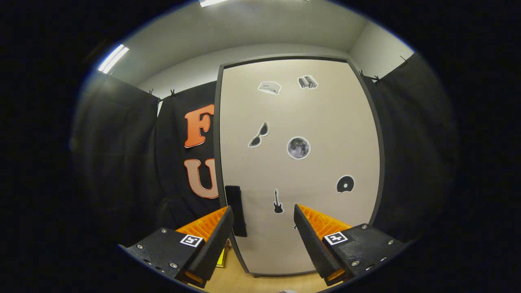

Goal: Open the shoe cabinet door, grab the shoes and put them into the shoe cabinet, then close the shoe cabinet door.

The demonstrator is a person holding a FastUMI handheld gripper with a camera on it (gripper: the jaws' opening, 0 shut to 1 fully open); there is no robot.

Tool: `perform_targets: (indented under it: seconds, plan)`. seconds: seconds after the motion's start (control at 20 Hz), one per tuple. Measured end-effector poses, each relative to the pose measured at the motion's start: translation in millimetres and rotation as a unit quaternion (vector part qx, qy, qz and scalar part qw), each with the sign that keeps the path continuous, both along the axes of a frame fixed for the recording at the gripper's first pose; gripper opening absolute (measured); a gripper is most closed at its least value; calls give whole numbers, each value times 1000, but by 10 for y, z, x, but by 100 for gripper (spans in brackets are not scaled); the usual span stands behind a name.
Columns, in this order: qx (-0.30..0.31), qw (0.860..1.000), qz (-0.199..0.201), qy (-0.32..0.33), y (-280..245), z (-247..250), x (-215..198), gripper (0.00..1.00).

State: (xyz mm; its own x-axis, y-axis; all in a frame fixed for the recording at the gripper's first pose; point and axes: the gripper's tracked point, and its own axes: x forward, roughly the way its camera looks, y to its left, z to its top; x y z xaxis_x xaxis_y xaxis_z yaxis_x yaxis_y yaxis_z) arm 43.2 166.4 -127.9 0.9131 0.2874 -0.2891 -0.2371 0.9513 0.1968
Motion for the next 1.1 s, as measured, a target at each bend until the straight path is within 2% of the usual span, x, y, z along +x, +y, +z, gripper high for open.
perform_targets:
  seconds: [0.2,0.55,0.7,0.8,1.1]
  plan:
    - [-6,999,12,39,337,-352,141,83]
    - [27,997,-5,79,533,-686,385,63]
    - [23,997,-15,77,651,-722,428,49]
    - [17,996,-26,79,718,-744,526,42]
    - [-1,998,-35,53,710,-743,571,35]
